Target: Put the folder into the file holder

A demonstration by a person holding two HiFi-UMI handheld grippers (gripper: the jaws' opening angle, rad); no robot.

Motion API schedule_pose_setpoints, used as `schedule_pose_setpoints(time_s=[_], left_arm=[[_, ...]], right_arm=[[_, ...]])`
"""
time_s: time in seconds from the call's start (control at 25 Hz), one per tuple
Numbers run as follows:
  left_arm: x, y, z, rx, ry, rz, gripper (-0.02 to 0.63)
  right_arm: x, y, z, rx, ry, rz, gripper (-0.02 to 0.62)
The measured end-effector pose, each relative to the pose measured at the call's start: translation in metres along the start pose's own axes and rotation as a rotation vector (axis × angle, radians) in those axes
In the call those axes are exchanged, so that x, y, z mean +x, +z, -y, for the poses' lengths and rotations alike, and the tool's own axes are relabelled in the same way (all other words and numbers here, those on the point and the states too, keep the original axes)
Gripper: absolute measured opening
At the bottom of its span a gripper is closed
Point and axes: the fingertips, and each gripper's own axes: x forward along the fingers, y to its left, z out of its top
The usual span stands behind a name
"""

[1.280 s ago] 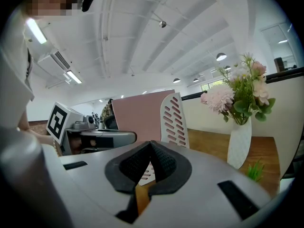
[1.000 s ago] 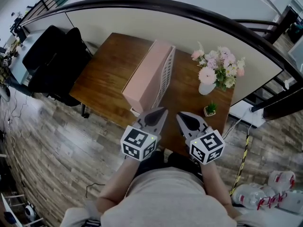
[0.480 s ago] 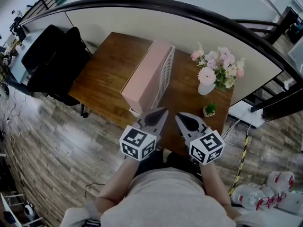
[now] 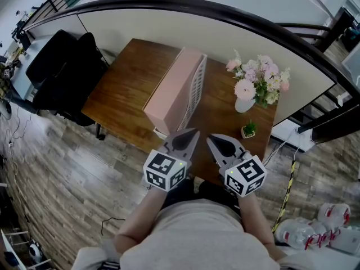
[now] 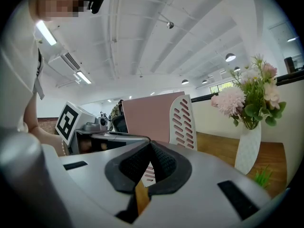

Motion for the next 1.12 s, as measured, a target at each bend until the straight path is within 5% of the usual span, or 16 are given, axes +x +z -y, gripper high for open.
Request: schedule_pose_setpoints(time_s=[1.12], left_arm=[[0.001,-0.002,0.004,0.001,-0.020,-0.005,0.012]], right_arm=[[-0.007,0.009,-0.005,-0.014,0.015,0.051,0.009]])
